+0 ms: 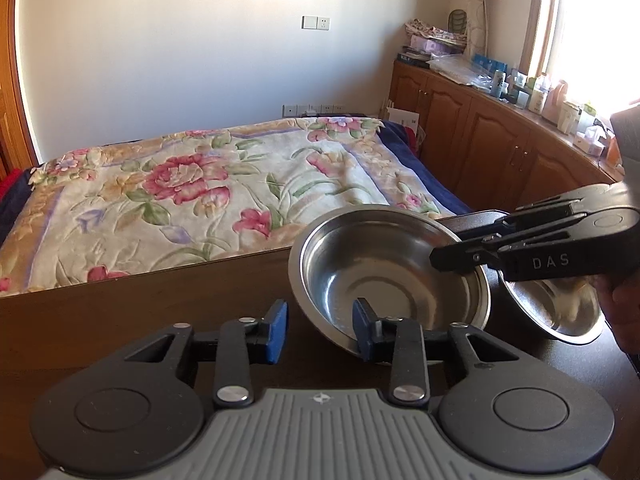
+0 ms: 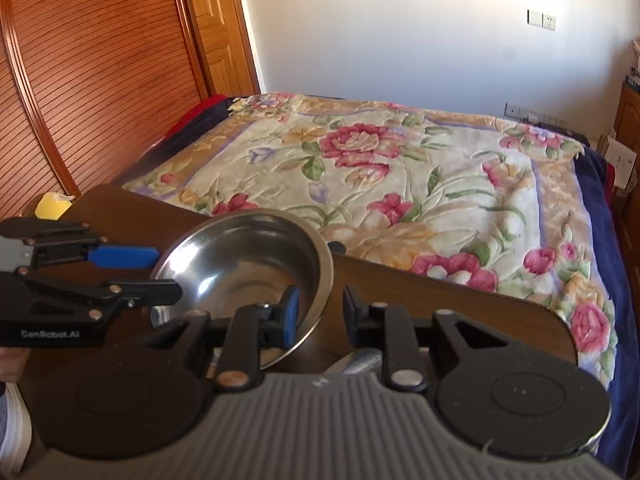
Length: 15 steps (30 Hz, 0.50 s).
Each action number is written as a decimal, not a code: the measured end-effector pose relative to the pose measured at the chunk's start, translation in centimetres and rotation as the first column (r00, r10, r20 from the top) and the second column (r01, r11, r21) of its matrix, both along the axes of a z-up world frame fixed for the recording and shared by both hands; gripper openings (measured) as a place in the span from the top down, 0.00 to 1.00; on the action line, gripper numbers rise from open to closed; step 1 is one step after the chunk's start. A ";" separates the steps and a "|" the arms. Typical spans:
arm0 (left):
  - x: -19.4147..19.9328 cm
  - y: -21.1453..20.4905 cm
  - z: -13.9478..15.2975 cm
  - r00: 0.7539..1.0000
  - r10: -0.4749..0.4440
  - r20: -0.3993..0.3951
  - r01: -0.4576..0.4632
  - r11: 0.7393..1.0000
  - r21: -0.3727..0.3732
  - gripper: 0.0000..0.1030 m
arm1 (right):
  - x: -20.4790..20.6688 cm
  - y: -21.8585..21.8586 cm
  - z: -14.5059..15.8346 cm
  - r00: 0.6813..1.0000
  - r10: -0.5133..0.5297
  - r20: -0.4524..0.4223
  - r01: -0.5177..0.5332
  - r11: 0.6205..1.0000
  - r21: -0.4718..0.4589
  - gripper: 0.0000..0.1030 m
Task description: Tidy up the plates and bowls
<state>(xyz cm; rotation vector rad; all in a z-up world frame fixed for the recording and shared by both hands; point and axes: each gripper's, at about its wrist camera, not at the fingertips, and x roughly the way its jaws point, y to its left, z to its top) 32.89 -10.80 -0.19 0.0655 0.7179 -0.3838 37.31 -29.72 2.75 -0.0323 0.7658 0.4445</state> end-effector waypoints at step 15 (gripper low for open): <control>-1.6 1.3 1.3 0.999 0.024 0.035 -0.023 0.999 -0.025 0.87 | -1.1 0.3 0.0 0.999 -0.001 -0.034 0.003 0.998 0.070 0.88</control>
